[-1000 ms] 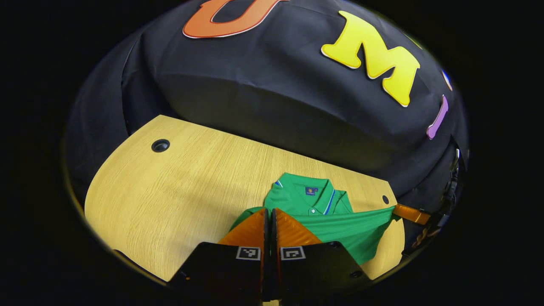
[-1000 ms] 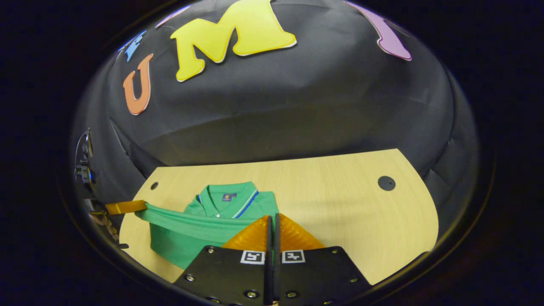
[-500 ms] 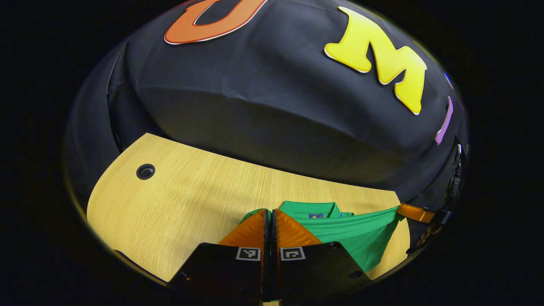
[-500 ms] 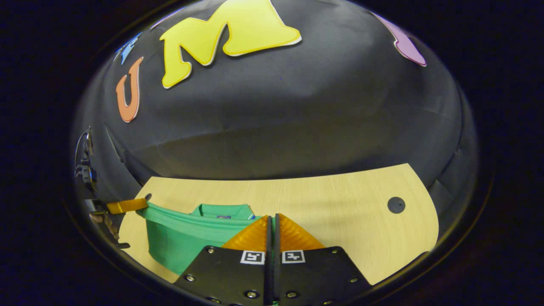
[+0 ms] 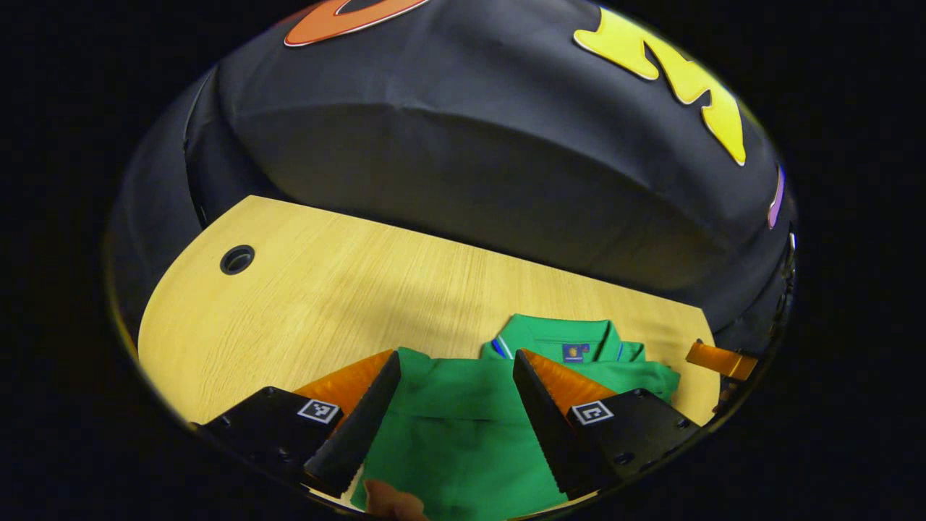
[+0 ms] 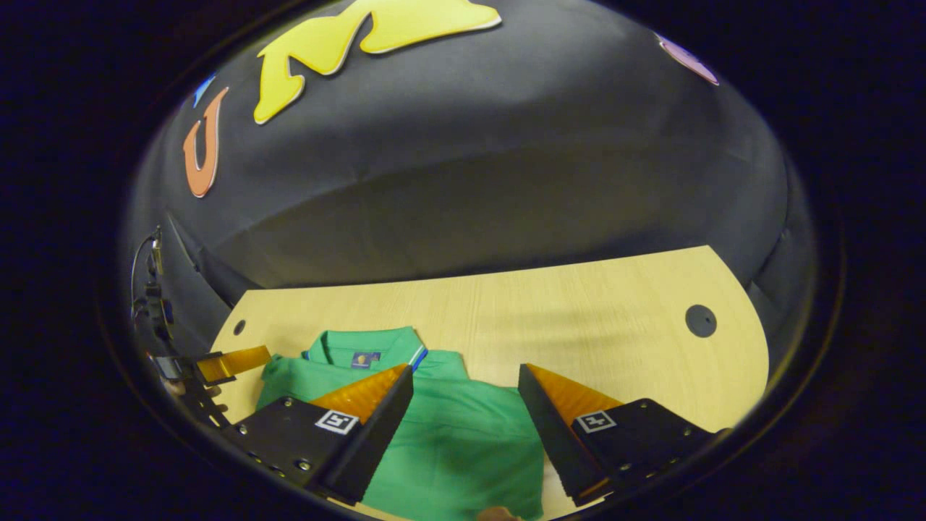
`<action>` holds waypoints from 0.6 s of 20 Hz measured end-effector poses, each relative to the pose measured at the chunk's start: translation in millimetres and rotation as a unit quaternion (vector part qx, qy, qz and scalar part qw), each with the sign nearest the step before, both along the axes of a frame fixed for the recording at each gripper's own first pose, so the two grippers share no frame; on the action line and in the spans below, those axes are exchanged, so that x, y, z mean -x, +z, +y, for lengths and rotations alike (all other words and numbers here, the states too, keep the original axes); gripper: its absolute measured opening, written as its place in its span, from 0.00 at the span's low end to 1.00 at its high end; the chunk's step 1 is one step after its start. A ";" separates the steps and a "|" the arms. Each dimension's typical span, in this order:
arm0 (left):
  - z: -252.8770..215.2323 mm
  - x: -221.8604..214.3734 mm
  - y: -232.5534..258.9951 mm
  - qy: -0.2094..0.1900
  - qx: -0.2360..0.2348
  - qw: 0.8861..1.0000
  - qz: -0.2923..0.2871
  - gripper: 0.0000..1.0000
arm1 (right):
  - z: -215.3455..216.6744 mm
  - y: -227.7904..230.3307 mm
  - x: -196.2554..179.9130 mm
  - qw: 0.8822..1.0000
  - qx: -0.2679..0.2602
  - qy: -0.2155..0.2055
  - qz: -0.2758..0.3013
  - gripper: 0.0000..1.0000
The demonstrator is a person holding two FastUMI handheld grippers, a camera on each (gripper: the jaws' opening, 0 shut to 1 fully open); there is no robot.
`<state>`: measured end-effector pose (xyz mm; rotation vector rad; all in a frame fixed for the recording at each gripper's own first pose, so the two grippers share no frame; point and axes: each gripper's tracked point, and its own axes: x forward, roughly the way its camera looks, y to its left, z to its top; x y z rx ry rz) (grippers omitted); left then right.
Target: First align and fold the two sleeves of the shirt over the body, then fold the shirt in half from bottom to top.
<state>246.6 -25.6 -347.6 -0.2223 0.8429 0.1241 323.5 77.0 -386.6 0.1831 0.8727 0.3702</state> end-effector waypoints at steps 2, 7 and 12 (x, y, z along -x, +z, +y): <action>5.3 -1.1 0.2 0.000 -0.005 1.000 -0.002 1.00 | 0.3 2.2 -2.6 1.000 0.007 0.004 -0.012 0.93; 17.6 2.5 19.6 0.009 -0.039 0.999 -0.018 1.00 | 3.2 17.9 1.4 0.999 0.007 0.006 -0.037 0.93; 5.8 13.9 64.0 -0.010 -0.045 0.996 -0.074 1.00 | -0.4 67.1 26.4 0.995 0.013 0.005 -0.102 0.93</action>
